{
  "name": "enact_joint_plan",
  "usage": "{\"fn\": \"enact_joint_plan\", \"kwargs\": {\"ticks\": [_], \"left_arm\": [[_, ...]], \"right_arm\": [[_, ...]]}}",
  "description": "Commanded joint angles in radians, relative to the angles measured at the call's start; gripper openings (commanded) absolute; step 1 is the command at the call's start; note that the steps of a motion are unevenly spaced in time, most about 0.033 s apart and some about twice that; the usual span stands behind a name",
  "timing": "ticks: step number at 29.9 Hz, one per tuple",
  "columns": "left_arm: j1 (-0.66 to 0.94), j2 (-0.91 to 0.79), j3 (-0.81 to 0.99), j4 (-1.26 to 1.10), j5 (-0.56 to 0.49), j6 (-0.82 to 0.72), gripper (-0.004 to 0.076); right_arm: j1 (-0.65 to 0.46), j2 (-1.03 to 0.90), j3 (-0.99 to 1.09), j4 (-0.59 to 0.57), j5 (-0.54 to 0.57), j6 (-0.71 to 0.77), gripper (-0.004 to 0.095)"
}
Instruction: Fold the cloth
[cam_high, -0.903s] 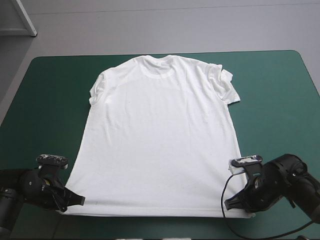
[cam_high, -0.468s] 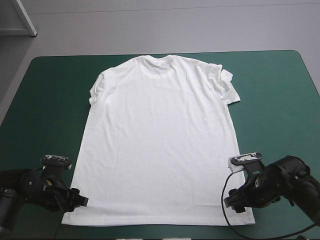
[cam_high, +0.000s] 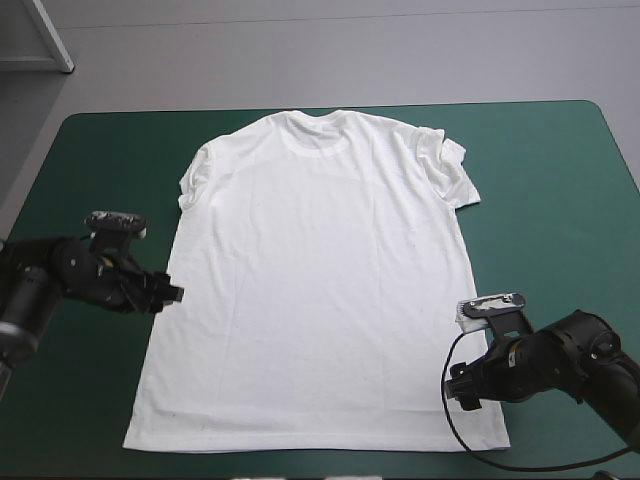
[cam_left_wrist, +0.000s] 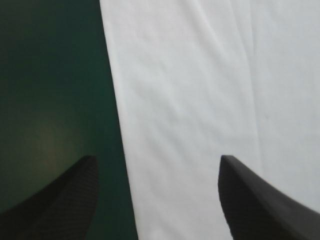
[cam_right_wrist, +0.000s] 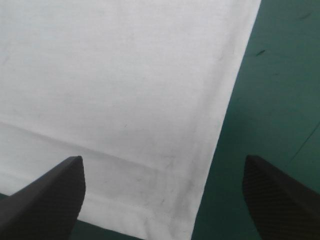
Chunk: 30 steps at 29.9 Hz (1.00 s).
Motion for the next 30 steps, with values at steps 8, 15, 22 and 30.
{"fn": "enact_joint_plan", "kwargs": {"ticks": [8,15,22,30], "left_arm": [[0.000,0.361,-0.332,-0.001,-0.162,-0.001,0.0497],[0.000,0.552,-0.447,-0.001,-0.235,-0.001,0.0497],[0.000,0.650,-0.460,-0.017,-0.310,-0.003,0.0495],[0.000,0.664,-0.460,-0.068,-0.289,-0.003,0.0161]], "right_arm": [[0.000,-0.014,-0.025,-0.020,-0.023,0.037,0.0809],[0.000,-0.014,-0.025,-0.022,-0.082,0.049,0.0809],[-0.002,0.024,-0.109,-0.183,-0.170,0.121,0.0732],[-0.078,0.271,-0.387,-0.332,-0.196,0.113,0.0631]]}}
